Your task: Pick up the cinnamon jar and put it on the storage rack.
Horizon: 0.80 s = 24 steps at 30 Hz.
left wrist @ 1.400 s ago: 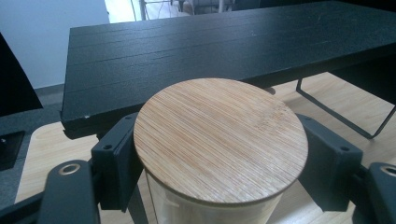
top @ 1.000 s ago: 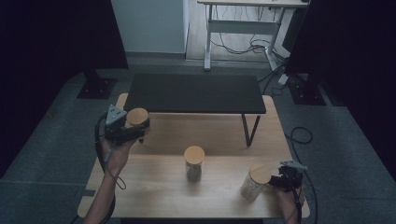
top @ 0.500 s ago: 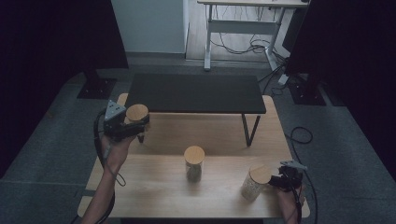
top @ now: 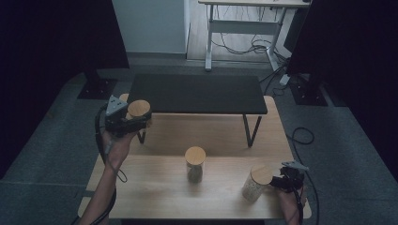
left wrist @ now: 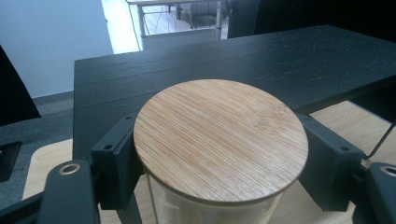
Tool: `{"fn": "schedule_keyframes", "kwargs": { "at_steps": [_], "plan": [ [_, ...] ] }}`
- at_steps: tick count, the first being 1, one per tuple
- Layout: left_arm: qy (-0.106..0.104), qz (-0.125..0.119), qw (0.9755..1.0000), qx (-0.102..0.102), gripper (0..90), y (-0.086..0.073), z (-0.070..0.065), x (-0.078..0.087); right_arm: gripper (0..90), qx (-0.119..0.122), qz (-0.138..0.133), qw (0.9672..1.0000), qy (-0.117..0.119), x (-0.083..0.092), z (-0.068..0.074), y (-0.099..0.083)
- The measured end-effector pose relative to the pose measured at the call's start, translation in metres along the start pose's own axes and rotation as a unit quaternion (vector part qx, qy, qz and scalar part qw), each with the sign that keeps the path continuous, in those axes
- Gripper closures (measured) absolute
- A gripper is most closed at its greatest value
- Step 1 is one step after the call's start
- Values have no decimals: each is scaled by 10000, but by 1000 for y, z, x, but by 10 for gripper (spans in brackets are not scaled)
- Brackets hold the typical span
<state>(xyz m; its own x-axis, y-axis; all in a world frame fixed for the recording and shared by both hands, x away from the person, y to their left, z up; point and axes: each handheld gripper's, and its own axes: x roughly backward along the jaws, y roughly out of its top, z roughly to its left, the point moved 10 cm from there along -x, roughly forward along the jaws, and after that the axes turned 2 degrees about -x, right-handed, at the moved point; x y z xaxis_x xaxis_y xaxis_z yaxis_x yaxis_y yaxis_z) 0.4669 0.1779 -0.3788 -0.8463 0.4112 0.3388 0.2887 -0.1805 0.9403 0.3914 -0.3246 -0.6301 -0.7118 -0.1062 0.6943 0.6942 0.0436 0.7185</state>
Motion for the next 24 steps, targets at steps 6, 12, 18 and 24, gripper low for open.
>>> {"fn": "schedule_keyframes", "kwargs": {
  "at_steps": [6, 12, 18, 24],
  "plan": [
    [11, 4, 10000, 2, 241, 3, 2, -2, 38, -1, 0, 10000, 1, 0, 0, 0],
    [-14, -21, 10000, 51, 241, 9, 4, -2, 39, -1, 0, 10000, 1, 0, 0, 0],
    [1, -39, 10000, 88, 241, 13, 7, -3, 39, -2, 0, 10000, 1, 0, 0, 0],
    [4, -46, 10000, 76, 241, 17, 8, -4, 38, -2, -1, 10000, 1, 0, 0, 0]
  ]
}}
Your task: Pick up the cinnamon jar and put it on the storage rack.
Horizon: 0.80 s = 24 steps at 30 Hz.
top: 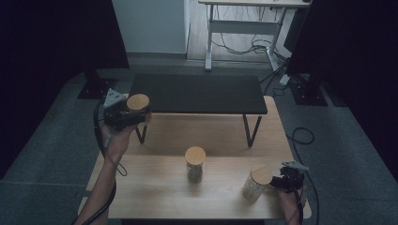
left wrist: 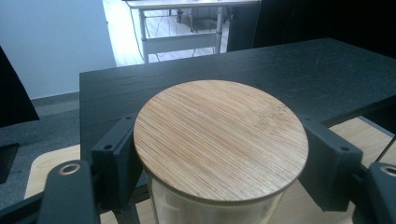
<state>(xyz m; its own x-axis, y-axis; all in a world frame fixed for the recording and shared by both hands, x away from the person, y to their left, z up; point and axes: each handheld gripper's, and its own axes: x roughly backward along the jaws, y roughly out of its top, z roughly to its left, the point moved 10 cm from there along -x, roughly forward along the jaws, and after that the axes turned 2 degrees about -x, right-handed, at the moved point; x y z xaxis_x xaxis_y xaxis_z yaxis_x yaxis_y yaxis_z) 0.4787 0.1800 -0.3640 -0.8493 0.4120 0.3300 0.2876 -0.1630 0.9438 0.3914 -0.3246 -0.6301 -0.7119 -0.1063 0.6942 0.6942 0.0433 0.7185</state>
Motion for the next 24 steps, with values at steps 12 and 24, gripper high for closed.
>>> {"fn": "schedule_keyframes", "kwargs": {
  "at_steps": [12, 24],
  "plan": [
    [12, -46, 10000, -34, 241, 10, 0, -2, 38, 1, 0, 10000, 0, 0, 0, 0],
    [62, -82, 9999, -62, 241, 16, 2, -6, 38, 0, 0, 10000, 0, 0, 0, 0]
  ]
}}
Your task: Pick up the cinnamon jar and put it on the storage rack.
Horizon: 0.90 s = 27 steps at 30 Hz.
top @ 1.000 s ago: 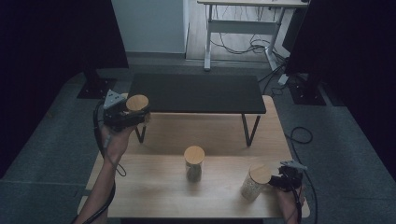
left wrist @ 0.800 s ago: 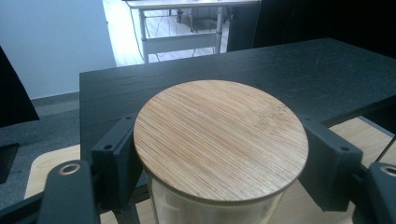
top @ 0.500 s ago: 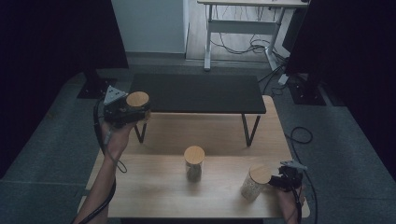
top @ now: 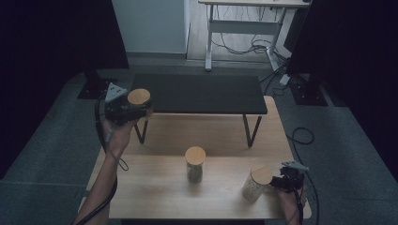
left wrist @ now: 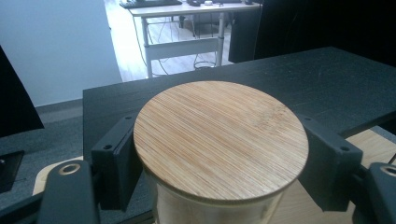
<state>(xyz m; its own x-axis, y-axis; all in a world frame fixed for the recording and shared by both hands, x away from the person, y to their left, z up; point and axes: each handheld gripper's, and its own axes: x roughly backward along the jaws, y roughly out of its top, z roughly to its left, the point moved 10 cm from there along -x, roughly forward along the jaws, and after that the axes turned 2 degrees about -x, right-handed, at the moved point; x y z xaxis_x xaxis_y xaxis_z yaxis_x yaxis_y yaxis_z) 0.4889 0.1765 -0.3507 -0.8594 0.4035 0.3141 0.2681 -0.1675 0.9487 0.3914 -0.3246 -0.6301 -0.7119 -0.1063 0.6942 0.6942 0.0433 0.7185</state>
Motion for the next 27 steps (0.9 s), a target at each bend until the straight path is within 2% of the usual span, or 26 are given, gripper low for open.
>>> {"fn": "schedule_keyframes", "kwargs": {
  "at_steps": [19, 27],
  "plan": [
    [56, 7, 9998, -202, 241, 5, 1, -18, 39, 1, -1, 10000, 0, 0, 0, 0],
    [76, -32, 9999, -127, 241, 5, 5, -25, 38, 0, -2, 10000, -1, 0, 0, 0]
  ]
}}
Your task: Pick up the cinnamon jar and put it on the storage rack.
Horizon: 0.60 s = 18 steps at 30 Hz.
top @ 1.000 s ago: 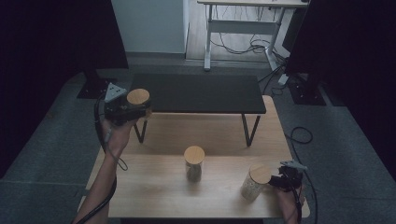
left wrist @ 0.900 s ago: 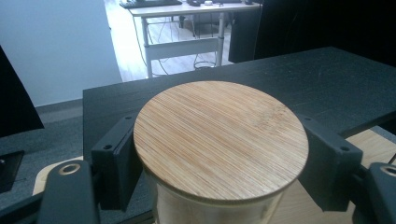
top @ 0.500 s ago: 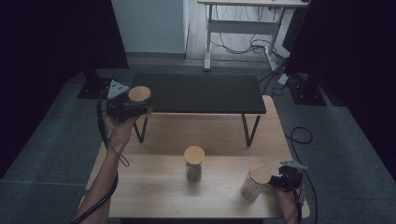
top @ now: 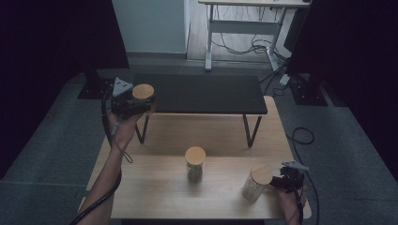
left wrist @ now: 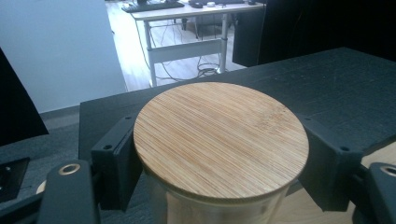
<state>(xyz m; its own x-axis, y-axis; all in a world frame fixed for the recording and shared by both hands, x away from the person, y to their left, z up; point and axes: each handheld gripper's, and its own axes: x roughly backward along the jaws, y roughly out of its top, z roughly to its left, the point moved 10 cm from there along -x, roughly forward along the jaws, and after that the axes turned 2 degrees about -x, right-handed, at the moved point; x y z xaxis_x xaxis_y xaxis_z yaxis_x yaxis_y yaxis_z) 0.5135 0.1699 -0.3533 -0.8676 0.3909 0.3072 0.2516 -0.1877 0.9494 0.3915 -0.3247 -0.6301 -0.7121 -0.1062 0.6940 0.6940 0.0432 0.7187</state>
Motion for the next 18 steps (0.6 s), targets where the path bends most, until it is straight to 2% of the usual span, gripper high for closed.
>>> {"fn": "schedule_keyframes", "kwargs": {
  "at_steps": [18],
  "plan": [
    [-34, -28, 9999, 106, 241, 5, 4, -17, 38, -6, 0, 10000, -4, 0, 0, 0]
  ]
}}
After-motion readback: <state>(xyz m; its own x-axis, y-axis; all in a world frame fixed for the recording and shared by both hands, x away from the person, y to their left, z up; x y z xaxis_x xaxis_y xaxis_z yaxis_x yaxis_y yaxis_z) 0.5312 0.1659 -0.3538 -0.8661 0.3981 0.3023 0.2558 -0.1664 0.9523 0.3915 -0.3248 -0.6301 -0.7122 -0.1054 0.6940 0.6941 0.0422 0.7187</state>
